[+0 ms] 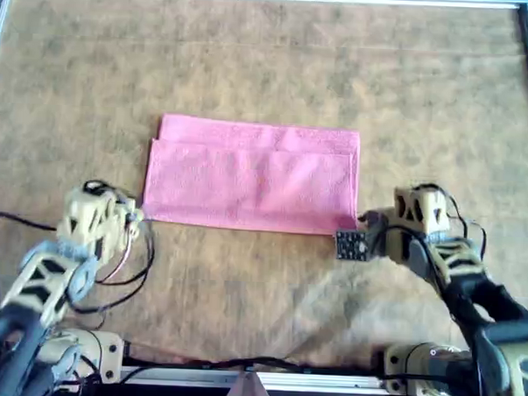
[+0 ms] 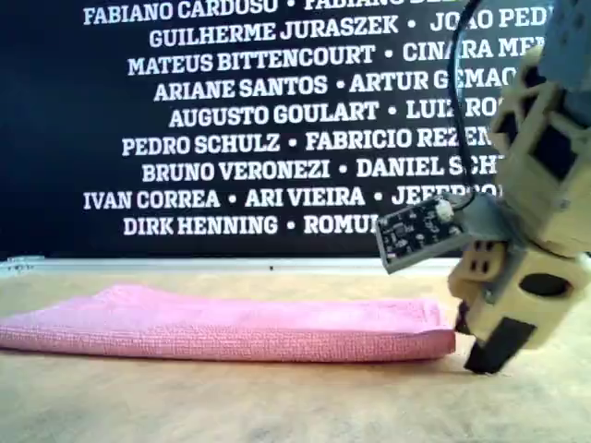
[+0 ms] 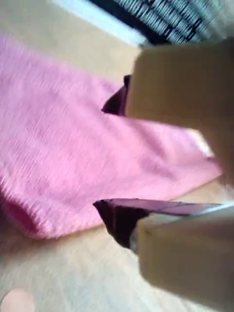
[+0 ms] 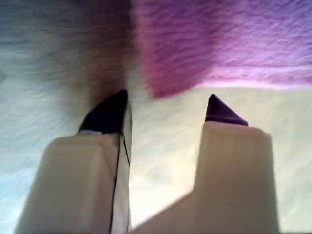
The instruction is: Fold a cloth
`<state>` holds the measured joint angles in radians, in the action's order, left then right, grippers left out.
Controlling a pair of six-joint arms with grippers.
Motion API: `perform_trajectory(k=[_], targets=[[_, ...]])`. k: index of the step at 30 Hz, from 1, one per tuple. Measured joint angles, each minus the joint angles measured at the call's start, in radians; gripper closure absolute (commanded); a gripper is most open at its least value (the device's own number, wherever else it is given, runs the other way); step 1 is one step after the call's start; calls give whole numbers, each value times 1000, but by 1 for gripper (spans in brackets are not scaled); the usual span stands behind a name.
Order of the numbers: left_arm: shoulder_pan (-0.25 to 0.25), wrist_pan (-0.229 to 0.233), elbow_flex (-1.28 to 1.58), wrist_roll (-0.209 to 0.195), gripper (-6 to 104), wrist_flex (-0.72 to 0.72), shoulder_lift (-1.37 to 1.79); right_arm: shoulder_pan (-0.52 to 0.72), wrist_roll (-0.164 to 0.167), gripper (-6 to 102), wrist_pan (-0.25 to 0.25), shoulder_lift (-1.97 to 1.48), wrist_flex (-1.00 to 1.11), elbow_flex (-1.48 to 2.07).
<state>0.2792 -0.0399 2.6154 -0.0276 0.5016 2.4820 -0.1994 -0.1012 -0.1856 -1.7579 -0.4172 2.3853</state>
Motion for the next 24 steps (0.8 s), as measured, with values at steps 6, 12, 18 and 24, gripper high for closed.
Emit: perform_trajectory(k=[6,12,18,24], targets=[[0,0,181,0,37,0,385,40,0,32,0,-230,0,150],[0,0,302,0,36,2,589,51,0,31,0,-466,0,282],[0,0,311,0,36,2,603,51,0,31,0,-658,0,411],[0,6,311,0,36,2,603,49,26,32,0,-865,5,529]])
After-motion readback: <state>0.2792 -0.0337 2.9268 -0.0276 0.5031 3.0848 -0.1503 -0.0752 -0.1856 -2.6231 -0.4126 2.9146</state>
